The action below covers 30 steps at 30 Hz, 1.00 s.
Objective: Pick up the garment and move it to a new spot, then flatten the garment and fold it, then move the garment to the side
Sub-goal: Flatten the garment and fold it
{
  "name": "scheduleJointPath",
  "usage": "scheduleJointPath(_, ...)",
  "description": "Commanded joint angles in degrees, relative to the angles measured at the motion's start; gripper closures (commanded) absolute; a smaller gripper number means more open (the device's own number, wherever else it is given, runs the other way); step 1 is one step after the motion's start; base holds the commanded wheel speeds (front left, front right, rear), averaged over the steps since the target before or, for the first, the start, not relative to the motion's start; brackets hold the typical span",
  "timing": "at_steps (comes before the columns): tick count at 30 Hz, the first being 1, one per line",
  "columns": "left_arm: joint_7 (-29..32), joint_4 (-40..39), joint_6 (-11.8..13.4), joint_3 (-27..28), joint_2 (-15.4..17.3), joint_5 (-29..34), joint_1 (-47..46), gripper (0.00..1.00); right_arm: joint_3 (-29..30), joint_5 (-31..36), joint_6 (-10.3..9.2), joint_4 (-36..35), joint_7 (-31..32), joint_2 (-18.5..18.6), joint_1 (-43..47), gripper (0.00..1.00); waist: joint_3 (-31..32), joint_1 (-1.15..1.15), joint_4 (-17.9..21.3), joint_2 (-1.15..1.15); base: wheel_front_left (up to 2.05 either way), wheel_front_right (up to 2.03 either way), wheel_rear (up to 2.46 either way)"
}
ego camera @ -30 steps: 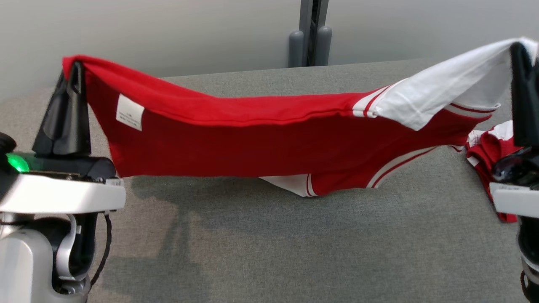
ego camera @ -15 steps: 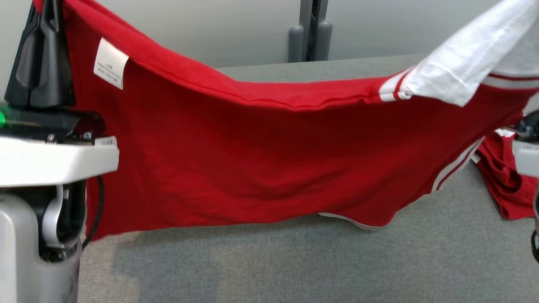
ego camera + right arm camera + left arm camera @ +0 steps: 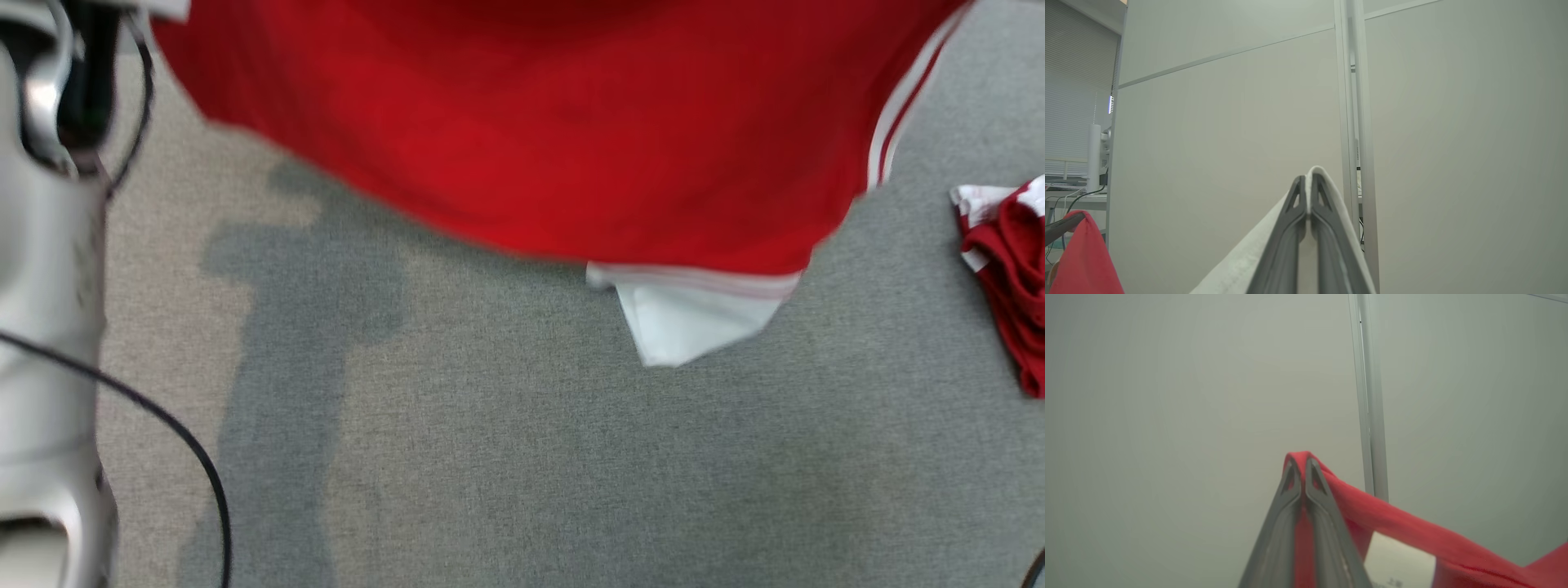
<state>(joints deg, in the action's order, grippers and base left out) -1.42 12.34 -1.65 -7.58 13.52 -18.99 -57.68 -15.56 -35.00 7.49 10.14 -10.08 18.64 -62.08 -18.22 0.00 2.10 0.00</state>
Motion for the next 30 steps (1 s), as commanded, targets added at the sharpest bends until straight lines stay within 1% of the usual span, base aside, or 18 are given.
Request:
scheduleJointPath(1, -1.7, 5.2, -0.8, 0.1, 0.3, 0.8, -4.7, 1.0, -1.4, -0.4, 0.01, 4.9, -1.6, 0.3, -5.1, 1.0, -2.4, 0.0, -0.2, 0.0, 0.0, 0.0, 0.0)
scheduleJointPath(2, -1.7, 5.2, -0.8, 0.1, 0.3, 0.8, -4.7, 1.0, -1.4, -0.4, 0.01, 4.9, -1.6, 0.3, -5.1, 1.0, -2.4, 0.0, -0.2, 0.0, 0.0, 0.0, 0.0)
scheduleJointPath(5, -4.6, 14.3, -1.5, 0.3, 0.3, 0.9, -12.7, 1.0, -4.1, -0.3, 0.01, 13.2, -3.7, -0.6, -14.2, 1.0, -3.3, 0.0, -0.1, 0.0, 0.0, 0.0, 0.0)
scheduleJointPath(8, -5.4, 23.4, -1.9, 0.2, 0.6, 1.0, -18.9, 1.0, -5.7, -0.3, 0.01, 21.4, -4.8, -2.4, -21.5, 1.0, -3.9, 0.0, 0.2, 0.0, 0.0, 0.0, 0.0)
scheduleJointPath(11, -5.9, 31.2, -2.1, 0.1, 0.8, 1.1, -24.0, 1.0, -4.9, 0.5, 0.01, 28.3, -5.2, -4.6, -27.0, 1.0, -4.2, 0.0, 0.5, 0.0, 0.0, 0.0, 0.0)
scheduleJointPath(13, -6.3, 35.5, -2.3, 0.1, 1.0, 1.0, -27.3, 1.0, -2.9, 0.9, 0.02, 31.3, -5.2, -6.5, -29.8, 1.0, -4.6, 0.0, 0.7, 0.0, 0.0, 0.0, 0.0)
scheduleJointPath(14, -6.2, 39.3, -2.6, -0.7, 0.7, 1.3, -29.2, 1.0, -2.7, 1.8, 0.01, 34.1, -5.1, -8.0, -30.7, 1.0, -5.7, 0.0, 0.8, 0.0, 0.0, 0.0, 0.0)
scheduleJointPath(16, -6.9, 42.7, -3.1, -1.3, 0.2, 1.3, -30.1, 1.0, -2.8, 2.4, 0.02, 36.4, -5.1, -9.0, -30.9, 1.0, -6.4, 0.0, 0.8, 0.0, 0.0, 0.0, 0.0)
scheduleJointPath(19, -8.0, 46.1, -4.0, -2.0, -0.7, 0.9, -32.1, 1.0, -3.8, 2.4, 0.02, 38.3, -5.1, -9.7, -31.4, 1.0, -8.3, 0.0, 0.5, 0.0, 0.0, 0.0, 0.0)
scheduleJointPath(22, -8.3, 49.3, -4.9, -3.0, -1.9, 0.3, -31.8, 1.0, -5.2, 1.1, 0.02, 39.1, -5.1, -9.4, -29.8, 1.0, -10.0, 0.0, 0.0, 0.0, 0.0, 0.0, 0.0)
scheduleJointPath(23, -8.5, 50.0, -5.0, -3.2, -2.5, -0.1, -31.3, 1.0, -5.5, 0.1, 0.02, 38.7, -5.1, -9.0, -29.1, 1.0, -10.6, 0.0, -0.3, 0.0, 0.0, 0.0, 0.0)
scheduleJointPath(27, -10.5, 51.8, -5.6, -3.0, -4.3, -2.6, -27.5, 1.0, -10.2, -3.6, 0.02, 35.5, -5.1, -6.9, -23.5, 1.0, -11.7, 0.0, -1.2, 0.0, 0.0, 0.0, 0.0)
scheduleJointPath(30, -12.1, 51.2, -5.8, -2.4, -5.6, -4.7, -22.3, 1.0, -12.9, -8.1, 0.01, 31.9, -5.1, -4.7, -16.5, 1.0, -11.9, 0.0, -1.8, 0.0, 0.0, 0.0, 0.0)
